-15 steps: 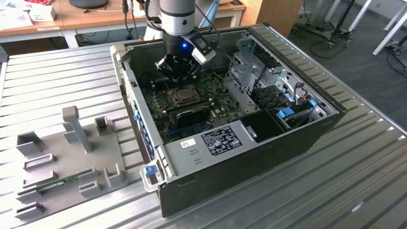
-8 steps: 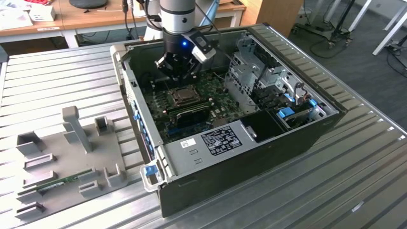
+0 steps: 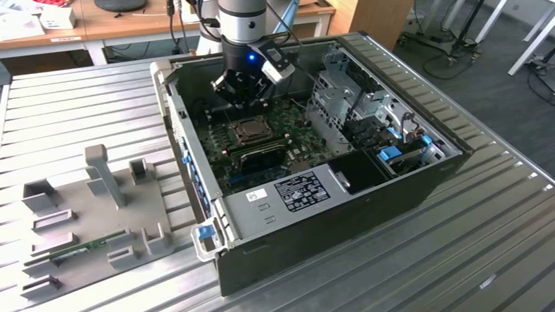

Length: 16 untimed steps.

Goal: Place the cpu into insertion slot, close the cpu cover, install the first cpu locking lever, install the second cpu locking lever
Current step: 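Install the first cpu locking lever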

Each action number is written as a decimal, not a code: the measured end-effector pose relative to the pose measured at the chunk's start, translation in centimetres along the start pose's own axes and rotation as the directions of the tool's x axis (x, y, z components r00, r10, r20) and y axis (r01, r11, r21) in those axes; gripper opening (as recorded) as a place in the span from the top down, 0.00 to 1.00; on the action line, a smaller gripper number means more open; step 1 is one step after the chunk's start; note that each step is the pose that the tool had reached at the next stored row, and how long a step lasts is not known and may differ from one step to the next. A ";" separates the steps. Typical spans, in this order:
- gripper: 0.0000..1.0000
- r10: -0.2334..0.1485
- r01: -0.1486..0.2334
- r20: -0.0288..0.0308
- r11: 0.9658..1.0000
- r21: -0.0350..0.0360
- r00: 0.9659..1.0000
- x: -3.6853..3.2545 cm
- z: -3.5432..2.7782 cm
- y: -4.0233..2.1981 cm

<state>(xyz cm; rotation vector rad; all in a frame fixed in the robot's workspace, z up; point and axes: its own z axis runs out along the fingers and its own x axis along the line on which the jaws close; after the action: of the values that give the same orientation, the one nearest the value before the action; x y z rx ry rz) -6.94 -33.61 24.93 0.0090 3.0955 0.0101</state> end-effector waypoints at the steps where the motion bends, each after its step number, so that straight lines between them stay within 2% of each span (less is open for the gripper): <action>1: 0.90 0.000 0.000 0.000 1.000 0.000 1.000 0.00 0.00 0.00; 6: 0.90 0.000 0.000 -0.001 1.000 0.000 1.000 0.00 -0.01 0.00; 9: 0.90 0.000 0.000 -0.009 1.000 0.000 1.000 0.00 0.00 0.00; 16: 0.90 0.000 0.000 -0.010 1.000 0.000 1.000 0.00 0.01 0.00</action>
<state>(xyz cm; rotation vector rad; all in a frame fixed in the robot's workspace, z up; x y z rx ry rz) -6.95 -33.61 24.92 0.0091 3.1060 0.0107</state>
